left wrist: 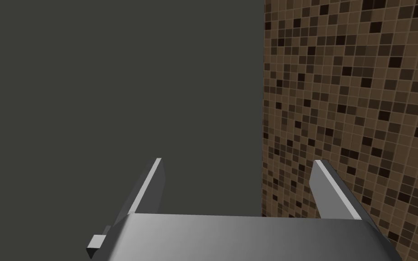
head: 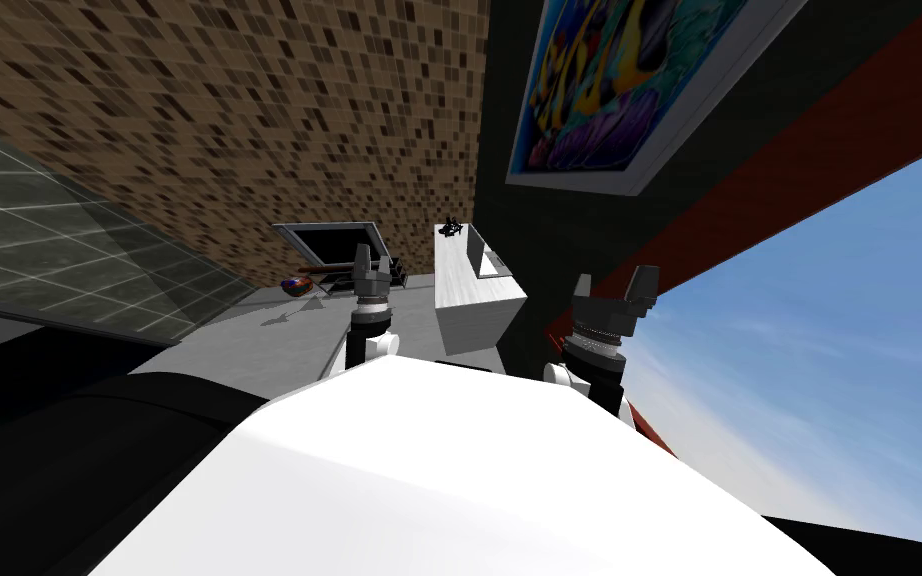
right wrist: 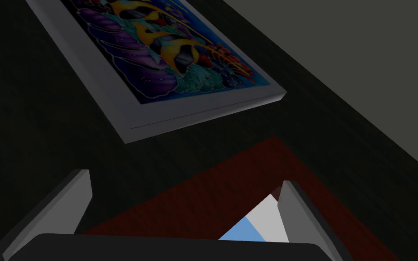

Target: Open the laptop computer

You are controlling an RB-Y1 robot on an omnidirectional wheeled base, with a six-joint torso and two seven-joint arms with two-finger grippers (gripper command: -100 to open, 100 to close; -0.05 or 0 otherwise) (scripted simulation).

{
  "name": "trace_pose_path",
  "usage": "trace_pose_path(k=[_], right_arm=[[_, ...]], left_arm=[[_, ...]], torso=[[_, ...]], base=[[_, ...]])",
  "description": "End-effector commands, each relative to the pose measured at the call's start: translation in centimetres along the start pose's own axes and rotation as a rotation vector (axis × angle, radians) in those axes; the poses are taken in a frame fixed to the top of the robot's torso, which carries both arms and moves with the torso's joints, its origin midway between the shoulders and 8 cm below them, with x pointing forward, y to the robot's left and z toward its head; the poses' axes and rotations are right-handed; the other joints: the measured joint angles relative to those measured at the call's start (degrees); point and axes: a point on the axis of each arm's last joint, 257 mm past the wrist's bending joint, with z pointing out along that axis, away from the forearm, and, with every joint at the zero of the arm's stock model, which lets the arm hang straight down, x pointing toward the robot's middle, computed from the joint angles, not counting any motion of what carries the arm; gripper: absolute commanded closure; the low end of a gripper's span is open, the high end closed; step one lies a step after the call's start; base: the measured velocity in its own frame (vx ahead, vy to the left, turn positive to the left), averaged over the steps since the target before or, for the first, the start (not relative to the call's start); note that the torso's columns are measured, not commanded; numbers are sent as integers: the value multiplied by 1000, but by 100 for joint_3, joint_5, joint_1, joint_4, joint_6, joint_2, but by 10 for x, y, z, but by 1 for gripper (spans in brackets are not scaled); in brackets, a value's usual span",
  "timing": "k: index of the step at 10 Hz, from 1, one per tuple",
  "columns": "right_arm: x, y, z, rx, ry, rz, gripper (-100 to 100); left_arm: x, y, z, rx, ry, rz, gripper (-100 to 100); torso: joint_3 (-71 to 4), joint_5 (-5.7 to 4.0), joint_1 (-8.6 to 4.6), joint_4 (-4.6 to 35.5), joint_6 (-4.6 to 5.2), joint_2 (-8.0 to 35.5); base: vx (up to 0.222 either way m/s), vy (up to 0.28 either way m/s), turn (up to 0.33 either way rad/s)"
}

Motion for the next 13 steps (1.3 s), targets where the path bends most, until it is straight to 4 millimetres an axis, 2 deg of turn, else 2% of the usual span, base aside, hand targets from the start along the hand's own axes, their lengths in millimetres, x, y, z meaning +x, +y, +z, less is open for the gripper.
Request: trace_pose_path(k=[1,9,10,11,13], right_arm=[[0,0,0,0,0,0,0],[0,0,0,0,0,0,0],[9,-3,3,7,43,-11,-100],[16,-6,5,15,73,-20,-100],[33,-14,11,35,135,-40,-100]], left_arm=[[0,0,0,0,0,0,0],[0,0,0,0,0,0,0],[0,0,0,0,0,0,0],[0,0,0,0,0,0,0],[0,0,0,0,0,0,0]], torso=[[-467,0,0,235,0,232],[-7073,0,0,3537,0,3539],[-7919,0,0,3960,0,3962],[-8314,0,-2,4149,-1,4153],[-8453,-1,-4,4220,0,4219]], base=[[0,0,0],[0,0,0],[10,-5,34],[12,-14,68],[12,-26,69]])
